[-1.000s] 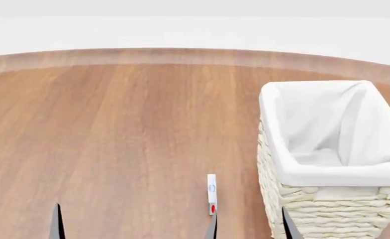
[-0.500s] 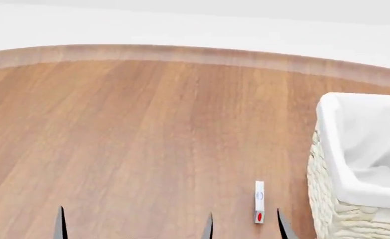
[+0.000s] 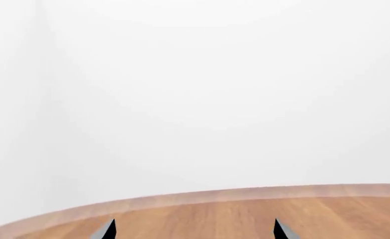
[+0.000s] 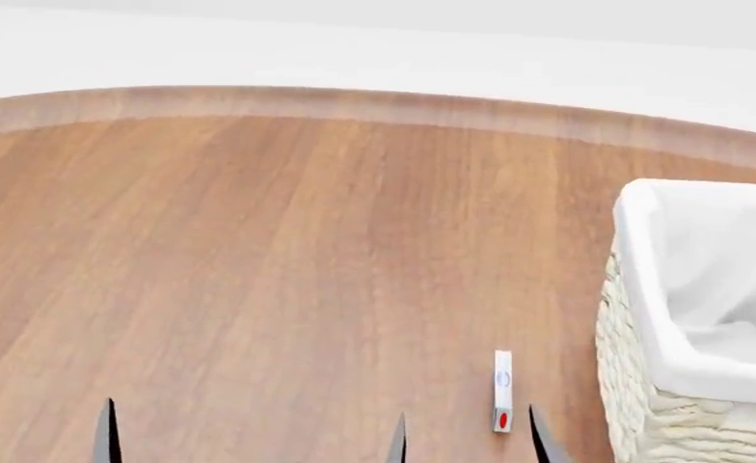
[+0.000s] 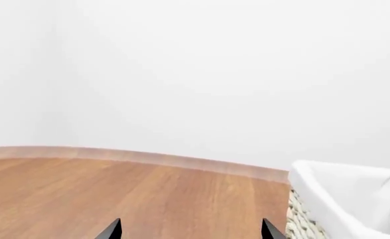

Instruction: Pick up the ketchup, and put it in the basket.

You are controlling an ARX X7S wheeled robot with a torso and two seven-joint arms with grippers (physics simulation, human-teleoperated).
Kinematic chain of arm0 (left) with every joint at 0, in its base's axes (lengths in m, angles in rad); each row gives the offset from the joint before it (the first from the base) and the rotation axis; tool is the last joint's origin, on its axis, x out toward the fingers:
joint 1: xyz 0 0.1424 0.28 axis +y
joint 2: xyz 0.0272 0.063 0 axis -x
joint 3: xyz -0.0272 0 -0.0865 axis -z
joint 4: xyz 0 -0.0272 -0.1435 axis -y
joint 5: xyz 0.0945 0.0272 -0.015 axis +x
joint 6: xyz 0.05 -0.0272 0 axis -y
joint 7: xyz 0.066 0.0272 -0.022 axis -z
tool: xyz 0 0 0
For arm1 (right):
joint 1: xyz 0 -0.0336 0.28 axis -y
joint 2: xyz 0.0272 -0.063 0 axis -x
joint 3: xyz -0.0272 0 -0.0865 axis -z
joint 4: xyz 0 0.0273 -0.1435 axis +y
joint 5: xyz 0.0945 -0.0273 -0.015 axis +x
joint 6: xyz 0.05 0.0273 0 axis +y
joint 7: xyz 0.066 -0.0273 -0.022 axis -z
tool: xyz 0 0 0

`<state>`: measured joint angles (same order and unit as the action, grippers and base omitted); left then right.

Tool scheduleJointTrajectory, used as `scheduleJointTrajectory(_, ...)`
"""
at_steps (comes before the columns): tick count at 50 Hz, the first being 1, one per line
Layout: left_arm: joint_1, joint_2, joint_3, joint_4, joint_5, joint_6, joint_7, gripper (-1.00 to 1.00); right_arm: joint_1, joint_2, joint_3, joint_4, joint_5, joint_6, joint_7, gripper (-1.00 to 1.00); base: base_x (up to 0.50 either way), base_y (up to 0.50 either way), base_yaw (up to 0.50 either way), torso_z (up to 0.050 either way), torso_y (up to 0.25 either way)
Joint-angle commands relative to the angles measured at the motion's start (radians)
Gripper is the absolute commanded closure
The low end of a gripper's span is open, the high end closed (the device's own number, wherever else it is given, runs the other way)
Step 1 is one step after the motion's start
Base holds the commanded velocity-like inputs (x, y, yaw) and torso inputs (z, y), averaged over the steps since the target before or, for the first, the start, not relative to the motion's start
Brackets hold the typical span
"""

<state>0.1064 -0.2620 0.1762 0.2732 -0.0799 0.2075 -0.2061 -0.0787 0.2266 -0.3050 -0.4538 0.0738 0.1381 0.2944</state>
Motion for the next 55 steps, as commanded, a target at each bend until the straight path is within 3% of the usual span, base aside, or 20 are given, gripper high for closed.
scheduleJointTrajectory(1, 0.037, -0.051, -0.034, 0.039, -0.093, 0.0, 0.035, -1.0, 0.002, 0.004, -0.006, 0.006, 0.005, 0.001, 0.006, -1.0, 0.0, 0.0, 0.0, 0.0, 0.0)
scheduleJointTrajectory(20, 0.459, -0.126, -0.081, 0.257, -0.01, 0.069, -0.022, -1.0, 0.007, 0.01, -0.015, 0.03, 0.016, -0.007, 0.012, -1.0, 0.0, 0.0, 0.0, 0.0, 0.0)
scheduleJointTrajectory(44, 0.675, -0.135, -0.14, 0.137, -0.032, 0.164, -0.087, -1.0, 0.011, 0.018, -0.025, 0.054, 0.028, -0.015, 0.021, -1.0, 0.0, 0.0, 0.0, 0.0, 0.0)
scheduleJointTrajectory(46, 0.679, -0.191, -0.094, 0.113, -0.046, 0.174, -0.156, -1.0, 0.009, 0.019, -0.026, 0.052, 0.028, -0.015, 0.022, -1.0, 0.0, 0.0, 0.0, 0.0, 0.0)
scheduleJointTrajectory(49, 0.678, -0.341, 0.039, 0.089, -0.053, 0.217, -0.329, -1.0, 0.012, 0.02, -0.027, 0.053, 0.03, -0.014, 0.023, -1.0, 0.0, 0.0, 0.0, 0.0, 0.0)
scheduleJointTrajectory(55, 0.661, -0.38, 0.083, 0.02, -0.066, 0.247, -0.39, -1.0, 0.015, 0.022, -0.026, 0.053, 0.03, -0.013, 0.03, -1.0, 0.0, 0.0, 0.0, 0.0, 0.0)
